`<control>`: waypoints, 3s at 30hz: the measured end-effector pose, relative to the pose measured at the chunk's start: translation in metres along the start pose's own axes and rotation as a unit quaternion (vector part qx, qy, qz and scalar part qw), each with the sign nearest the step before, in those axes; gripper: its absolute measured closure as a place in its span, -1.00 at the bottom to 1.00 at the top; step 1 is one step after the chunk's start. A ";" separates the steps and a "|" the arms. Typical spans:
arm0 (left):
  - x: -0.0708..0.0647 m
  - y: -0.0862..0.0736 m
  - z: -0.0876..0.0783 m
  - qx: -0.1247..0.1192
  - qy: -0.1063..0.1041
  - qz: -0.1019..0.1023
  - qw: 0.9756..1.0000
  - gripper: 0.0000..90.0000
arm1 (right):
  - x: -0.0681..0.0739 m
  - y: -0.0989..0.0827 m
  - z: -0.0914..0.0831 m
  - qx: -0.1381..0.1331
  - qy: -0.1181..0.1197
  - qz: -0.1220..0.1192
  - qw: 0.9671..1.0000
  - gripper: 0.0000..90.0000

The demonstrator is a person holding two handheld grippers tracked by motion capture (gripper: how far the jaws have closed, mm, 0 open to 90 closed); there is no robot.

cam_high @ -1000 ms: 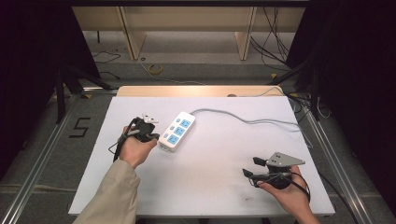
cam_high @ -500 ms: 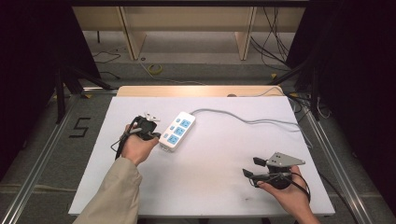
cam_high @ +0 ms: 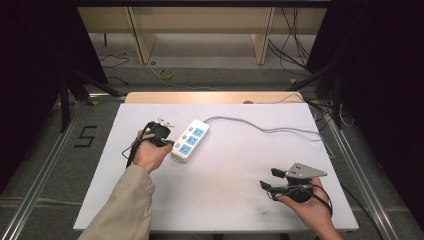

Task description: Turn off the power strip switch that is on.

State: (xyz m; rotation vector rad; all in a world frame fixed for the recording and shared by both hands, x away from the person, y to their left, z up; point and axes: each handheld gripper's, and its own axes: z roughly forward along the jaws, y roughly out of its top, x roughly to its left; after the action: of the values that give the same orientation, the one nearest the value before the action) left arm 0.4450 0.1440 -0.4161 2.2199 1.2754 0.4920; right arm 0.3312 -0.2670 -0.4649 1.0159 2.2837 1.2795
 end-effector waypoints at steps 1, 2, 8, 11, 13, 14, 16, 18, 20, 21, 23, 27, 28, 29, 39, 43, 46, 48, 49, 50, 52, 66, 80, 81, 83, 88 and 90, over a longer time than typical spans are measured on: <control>0.000 0.001 0.001 0.001 -0.001 0.001 1.000 0.99 | 0.000 0.000 0.000 0.000 0.000 0.000 1.000 -0.18; 0.000 0.001 0.001 0.003 -0.001 0.002 1.000 0.99 | 0.000 0.000 0.000 0.000 0.000 0.000 1.000 -0.18; 0.001 0.006 0.005 0.010 0.001 0.003 1.000 0.99 | 0.000 0.000 0.000 0.000 0.001 0.001 1.000 -0.18; 0.002 0.007 0.007 0.014 0.001 0.001 1.000 1.00 | 0.000 0.000 0.001 -0.001 0.001 0.001 1.000 -0.18; 0.003 0.007 0.009 0.017 0.000 0.003 1.000 0.99 | 0.000 0.000 0.001 0.000 0.001 0.001 1.000 -0.18; 0.003 0.007 0.010 0.018 0.000 0.002 1.000 1.00 | 0.000 0.000 0.001 -0.001 0.001 0.001 1.000 -0.18; 0.004 0.008 0.011 0.020 0.000 0.001 1.000 0.99 | 0.000 0.000 0.001 0.000 0.001 0.001 1.000 -0.18; 0.004 0.008 0.013 0.021 -0.001 0.000 1.000 0.99 | -0.001 0.000 0.000 0.001 0.001 0.001 1.000 -0.18; 0.005 0.009 0.014 0.024 0.000 -0.001 1.000 0.99 | -0.001 0.000 0.001 0.000 0.001 0.001 1.000 -0.18; 0.005 0.009 0.014 0.025 0.000 -0.001 1.000 0.99 | -0.001 0.000 0.001 0.000 0.001 0.000 1.000 -0.18; 0.005 0.009 0.015 0.023 0.000 -0.001 1.000 0.99 | -0.001 0.000 0.000 0.000 0.001 0.001 1.000 -0.18; 0.005 0.009 0.016 0.025 0.000 0.000 1.000 0.99 | -0.001 0.000 0.000 0.000 0.001 0.001 1.000 -0.18; 0.005 0.010 0.017 0.027 0.001 0.001 1.000 0.99 | -0.001 0.000 0.000 0.000 0.001 0.000 1.000 -0.18; 0.005 0.010 0.017 0.028 0.001 0.000 1.000 1.00 | -0.001 0.000 0.000 0.000 0.001 0.000 1.000 -0.18; 0.005 0.012 0.017 0.027 0.001 0.001 1.000 1.00 | 0.000 0.000 0.000 0.001 0.001 0.000 1.000 -0.18; 0.005 0.013 0.015 0.027 0.001 0.003 1.000 1.00 | 0.000 0.000 0.000 0.000 0.000 0.001 1.000 -0.18; 0.005 0.015 0.015 0.027 0.003 0.003 1.000 0.99 | 0.000 0.000 0.001 0.000 0.001 0.000 1.000 -0.18; 0.005 0.016 0.015 0.028 0.002 0.003 1.000 1.00 | 0.000 0.000 0.001 0.000 0.001 0.000 1.000 -0.18; 0.005 0.017 0.015 0.030 0.003 0.004 1.000 1.00 | 0.000 0.000 0.001 -0.001 0.001 -0.001 1.000 -0.18; 0.006 0.017 0.015 0.031 0.002 0.005 1.000 0.99 | 0.000 0.000 0.001 0.000 0.001 -0.001 1.000 -0.18; 0.005 0.019 0.015 0.029 0.003 0.002 1.000 1.00 | 0.000 0.000 0.002 0.000 0.001 0.000 1.000 -0.18; 0.004 0.022 0.026 0.043 0.000 0.007 0.999 1.00 | 0.000 0.000 0.001 0.000 0.002 -0.001 1.000 -0.18; 0.007 0.028 0.030 0.053 0.003 0.002 0.999 1.00 | 0.001 0.001 0.001 0.000 0.003 -0.001 1.000 -0.18; 0.007 0.029 0.031 0.055 0.004 0.005 0.998 1.00 | 0.000 0.001 0.001 0.000 0.003 -0.001 1.000 -0.18; 0.007 0.030 0.033 0.056 0.003 0.005 0.998 1.00 | 0.000 0.000 0.002 0.001 0.002 -0.001 1.000 -0.18; 0.006 0.031 0.036 0.061 0.002 0.004 0.998 1.00 | 0.000 0.000 0.002 0.003 0.003 -0.001 1.000 -0.18; 0.005 0.031 0.038 0.065 0.000 0.007 0.998 1.00 | 0.000 0.000 0.002 0.003 0.003 -0.001 1.000 -0.18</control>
State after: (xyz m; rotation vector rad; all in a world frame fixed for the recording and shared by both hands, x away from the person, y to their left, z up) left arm 0.4891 0.1255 -0.4275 2.3365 1.3281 0.4258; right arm 0.3324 -0.2655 -0.4657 1.0132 2.2937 1.2776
